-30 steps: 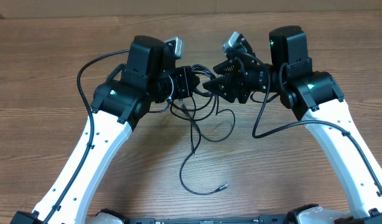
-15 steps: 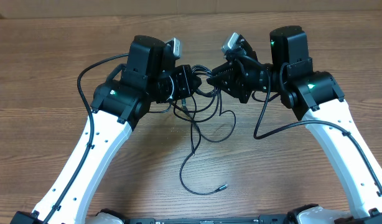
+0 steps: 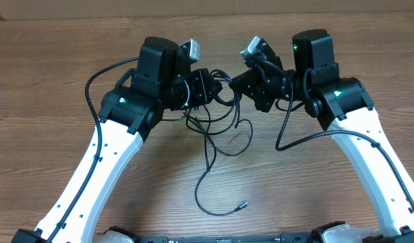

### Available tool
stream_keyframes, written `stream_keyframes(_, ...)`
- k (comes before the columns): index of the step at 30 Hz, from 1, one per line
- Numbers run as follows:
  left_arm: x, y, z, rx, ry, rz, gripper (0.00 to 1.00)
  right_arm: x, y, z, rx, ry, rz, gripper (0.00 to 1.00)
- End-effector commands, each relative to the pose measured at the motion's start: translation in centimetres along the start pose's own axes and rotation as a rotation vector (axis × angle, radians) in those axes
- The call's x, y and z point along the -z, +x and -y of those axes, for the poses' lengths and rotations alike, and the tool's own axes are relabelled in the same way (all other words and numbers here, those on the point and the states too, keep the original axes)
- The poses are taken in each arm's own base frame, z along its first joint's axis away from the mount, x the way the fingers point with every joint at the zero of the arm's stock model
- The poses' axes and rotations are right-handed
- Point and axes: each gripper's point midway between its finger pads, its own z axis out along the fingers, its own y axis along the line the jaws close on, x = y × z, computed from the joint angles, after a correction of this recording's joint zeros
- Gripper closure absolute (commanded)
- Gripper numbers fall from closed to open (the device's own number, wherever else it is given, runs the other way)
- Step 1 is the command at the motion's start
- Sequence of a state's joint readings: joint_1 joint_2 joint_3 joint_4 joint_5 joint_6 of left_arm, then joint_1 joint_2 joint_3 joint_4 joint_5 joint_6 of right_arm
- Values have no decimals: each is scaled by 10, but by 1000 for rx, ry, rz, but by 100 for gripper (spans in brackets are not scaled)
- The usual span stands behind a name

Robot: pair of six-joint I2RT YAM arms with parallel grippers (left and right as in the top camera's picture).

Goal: Untangle cables

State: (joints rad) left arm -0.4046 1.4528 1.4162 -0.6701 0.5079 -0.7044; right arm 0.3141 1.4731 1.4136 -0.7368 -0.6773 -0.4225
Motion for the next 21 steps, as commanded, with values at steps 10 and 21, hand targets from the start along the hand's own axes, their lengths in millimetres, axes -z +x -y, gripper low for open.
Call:
stream_keyframes(10, 12, -2, -30, 18, -178, 52, 96, 22, 23, 64, -402, 340, -45, 96)
stream_keyframes(21, 11, 0, -25, -113, -157, 30, 96, 15, 18, 21, -202, 72, -47, 48)
